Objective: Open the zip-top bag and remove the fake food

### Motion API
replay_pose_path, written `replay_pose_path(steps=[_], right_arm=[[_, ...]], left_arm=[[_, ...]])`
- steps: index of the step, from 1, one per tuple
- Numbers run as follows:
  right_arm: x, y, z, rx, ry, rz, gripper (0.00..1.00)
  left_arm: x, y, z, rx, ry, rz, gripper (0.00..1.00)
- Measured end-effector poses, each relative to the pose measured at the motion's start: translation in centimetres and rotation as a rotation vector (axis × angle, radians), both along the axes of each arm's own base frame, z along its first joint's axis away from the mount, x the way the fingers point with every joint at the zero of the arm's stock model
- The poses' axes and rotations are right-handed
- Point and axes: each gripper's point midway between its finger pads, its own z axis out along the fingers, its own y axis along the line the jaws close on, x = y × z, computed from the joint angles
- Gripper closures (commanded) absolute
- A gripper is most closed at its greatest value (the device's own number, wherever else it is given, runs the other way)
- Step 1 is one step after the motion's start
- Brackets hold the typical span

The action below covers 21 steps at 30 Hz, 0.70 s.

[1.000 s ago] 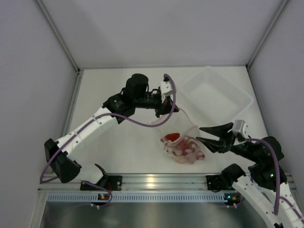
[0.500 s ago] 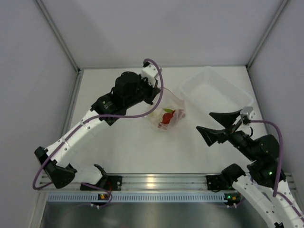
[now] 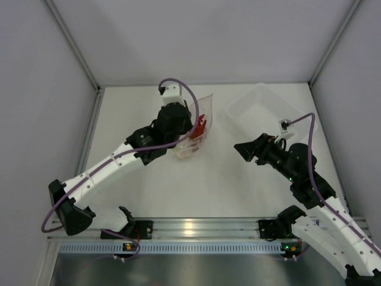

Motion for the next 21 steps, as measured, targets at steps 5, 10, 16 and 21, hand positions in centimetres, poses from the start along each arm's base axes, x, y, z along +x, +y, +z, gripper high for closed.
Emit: replay_pose_path(steps=[5,10,16,21], right_arm=[[0.7,0.6,-1.8,-0.001,0.093,-0.003,0.41],[0.6,0.6,-0.1,-0.007,0.083,0.002,0.46],[0.8,0.6,3.4,0.008,0.014,0.002,0.51],[1.3,0.8,2.5,-0.003,0.044,-0.001,0.59]], left_arm=[[-2.7,-3.7,-1.5,-0.049,-0.006,0.006,1.00],[-2.5,-6.5,-2.5,-0.111,0.000,0.015,1.00],[-2.3,-8.8,-4.4,-0.140,0.027,0.024,1.00],[-2.6,-10.3,-4.9,-0.186,0.037,0.019,1.00]])
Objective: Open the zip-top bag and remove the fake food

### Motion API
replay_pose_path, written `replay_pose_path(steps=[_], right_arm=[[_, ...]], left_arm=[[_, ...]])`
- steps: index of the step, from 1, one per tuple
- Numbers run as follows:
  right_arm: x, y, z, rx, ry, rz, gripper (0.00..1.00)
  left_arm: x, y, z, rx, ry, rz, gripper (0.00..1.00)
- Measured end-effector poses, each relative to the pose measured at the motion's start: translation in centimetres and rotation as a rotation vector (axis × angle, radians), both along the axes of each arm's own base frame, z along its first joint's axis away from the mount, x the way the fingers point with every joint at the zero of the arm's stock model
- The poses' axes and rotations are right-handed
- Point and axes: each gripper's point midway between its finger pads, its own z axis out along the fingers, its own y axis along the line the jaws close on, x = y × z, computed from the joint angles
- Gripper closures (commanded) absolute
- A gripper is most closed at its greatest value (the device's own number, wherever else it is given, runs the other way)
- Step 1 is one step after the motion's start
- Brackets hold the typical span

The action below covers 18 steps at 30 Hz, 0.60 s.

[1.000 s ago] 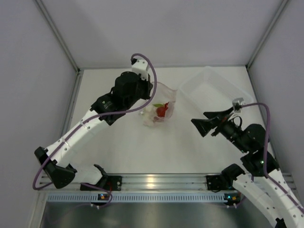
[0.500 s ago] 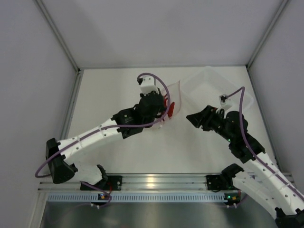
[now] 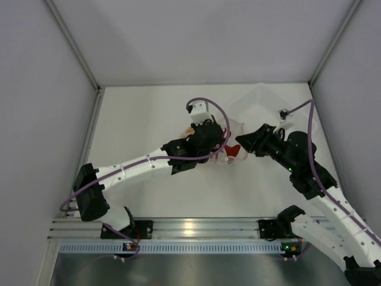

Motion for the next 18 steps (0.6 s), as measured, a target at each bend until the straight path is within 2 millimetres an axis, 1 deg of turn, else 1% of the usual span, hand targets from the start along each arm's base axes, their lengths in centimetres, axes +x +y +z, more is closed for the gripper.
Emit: replay_pose_path(steps=[2,4,7,10,14,18], right_arm=[[0.3,0.2,-0.9,-0.005,0.025,-0.002,0.60],[0.6,0.4,-2.8,-0.015,0.072,-0.006,0.60],[0.5,0.1,-6.0,-0.035,0.147,-0.028,0.61],[0.3,-0.3,-8.3,-0.048,0.194,-0.051,0.61],[0.4,-0.6,-9.9,-0.058,0.226,-0.075,0.61],[1.1,-0.5,-11.1,-0.082,0.257,-0.091,0.60]], left_arm=[[-0.1,-0.6,0.0,-0.023,-0.001,0.002,1.00],[-0.2,-1.0,-0.1,-0.040,-0.002,0.007,1.00],[-0.4,-1.5,0.2,-0.071,-0.009,0.016,1.00],[-0.6,-1.7,0.6,-0.100,-0.019,0.028,1.00],[-0.6,-1.9,0.9,-0.127,-0.022,0.035,1.00],[-0.6,-1.9,0.8,-0.131,-0.022,0.041,1.00]])
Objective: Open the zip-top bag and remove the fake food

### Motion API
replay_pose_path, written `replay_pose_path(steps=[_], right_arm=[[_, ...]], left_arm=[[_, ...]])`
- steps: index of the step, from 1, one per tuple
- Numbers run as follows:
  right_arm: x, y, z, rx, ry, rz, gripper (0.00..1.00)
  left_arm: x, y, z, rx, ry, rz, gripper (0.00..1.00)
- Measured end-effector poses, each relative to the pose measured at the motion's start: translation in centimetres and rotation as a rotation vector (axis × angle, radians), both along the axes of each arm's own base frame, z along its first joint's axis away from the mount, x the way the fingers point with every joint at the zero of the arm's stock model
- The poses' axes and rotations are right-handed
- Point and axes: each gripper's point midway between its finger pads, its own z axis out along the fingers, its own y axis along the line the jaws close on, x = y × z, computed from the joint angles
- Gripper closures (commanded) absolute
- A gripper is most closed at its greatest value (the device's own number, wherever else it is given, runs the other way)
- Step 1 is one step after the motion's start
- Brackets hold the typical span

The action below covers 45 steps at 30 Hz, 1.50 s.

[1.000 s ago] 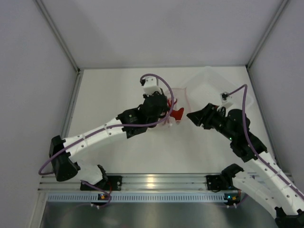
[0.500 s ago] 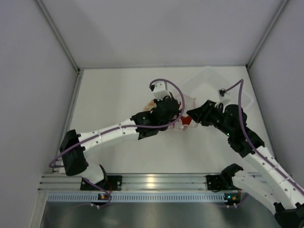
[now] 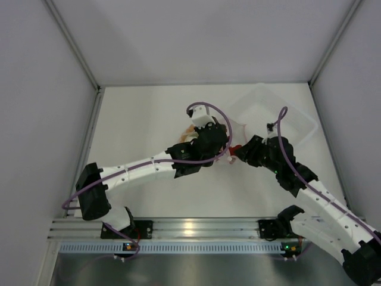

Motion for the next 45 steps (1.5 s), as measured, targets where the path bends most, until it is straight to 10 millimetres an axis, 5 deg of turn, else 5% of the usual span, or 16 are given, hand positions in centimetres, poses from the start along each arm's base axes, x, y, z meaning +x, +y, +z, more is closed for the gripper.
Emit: replay_pose_path(steps=[26,36,45], right_arm=[[1.5,0.4,-3.4,0.013,0.067,-0.057,0.50],[2.6,1.8,-3.5,0.077,0.076,-0.049,0.66],[3.0,3.0,-1.0,0.159,0.009,-0.014,1.00]], left_arm=[[-0.7,-0.6,-0.7,-0.051,0.009,0.000,1.00],[-1.8,-1.3,-1.1,-0.050,0.010,-0.022,1.00],[-1.5,-0.3,-1.4,-0.042,-0.007,0.023,1.00]])
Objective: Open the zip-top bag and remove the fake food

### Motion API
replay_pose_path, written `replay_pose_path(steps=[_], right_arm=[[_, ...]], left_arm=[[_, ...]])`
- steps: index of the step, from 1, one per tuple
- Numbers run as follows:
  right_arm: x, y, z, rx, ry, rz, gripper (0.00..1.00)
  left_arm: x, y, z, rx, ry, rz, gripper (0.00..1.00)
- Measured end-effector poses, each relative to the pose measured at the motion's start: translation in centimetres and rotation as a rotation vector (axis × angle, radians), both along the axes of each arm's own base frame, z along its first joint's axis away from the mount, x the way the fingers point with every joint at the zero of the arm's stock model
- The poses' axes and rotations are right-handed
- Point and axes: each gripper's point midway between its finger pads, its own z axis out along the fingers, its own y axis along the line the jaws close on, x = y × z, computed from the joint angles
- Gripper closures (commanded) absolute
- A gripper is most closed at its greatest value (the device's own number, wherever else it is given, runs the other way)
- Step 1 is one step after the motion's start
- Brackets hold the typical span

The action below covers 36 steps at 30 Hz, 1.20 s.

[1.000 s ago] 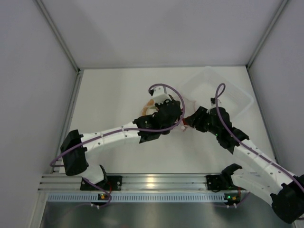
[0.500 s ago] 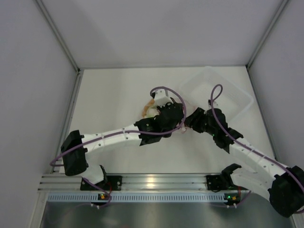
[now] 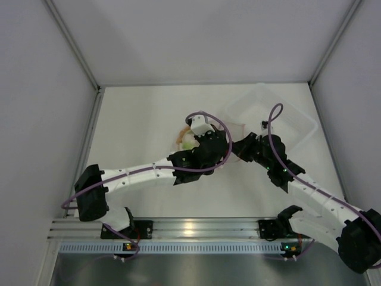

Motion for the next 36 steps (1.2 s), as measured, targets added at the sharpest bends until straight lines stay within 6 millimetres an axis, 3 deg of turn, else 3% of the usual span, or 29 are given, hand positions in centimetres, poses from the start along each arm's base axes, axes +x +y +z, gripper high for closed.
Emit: replay_pose_path(steps=[9,24,31,36], right_arm=[[-0.1,0.0,0.5,-0.018,-0.026,0.019,1.00],[-0.2,0.1,5.1,-0.142,-0.079,0.110,1.00],[-1.6,-0.9,5.7,-0.207,-0.074,0.137,1.00],[-2.9,-1.5,7.5,-0.214,-0.105,0.152,1.00]], left_arm=[[-0.1,2.0,0.5,0.003,-0.027,0.040,1.00],[0.1,4.2,-1.7,0.147,-0.051,0.092,1.00],[0.4,5.3,-1.7,0.202,-0.073,0.137,1.00],[0.6,6.2,-2.6,0.235,-0.071,0.161,1.00]])
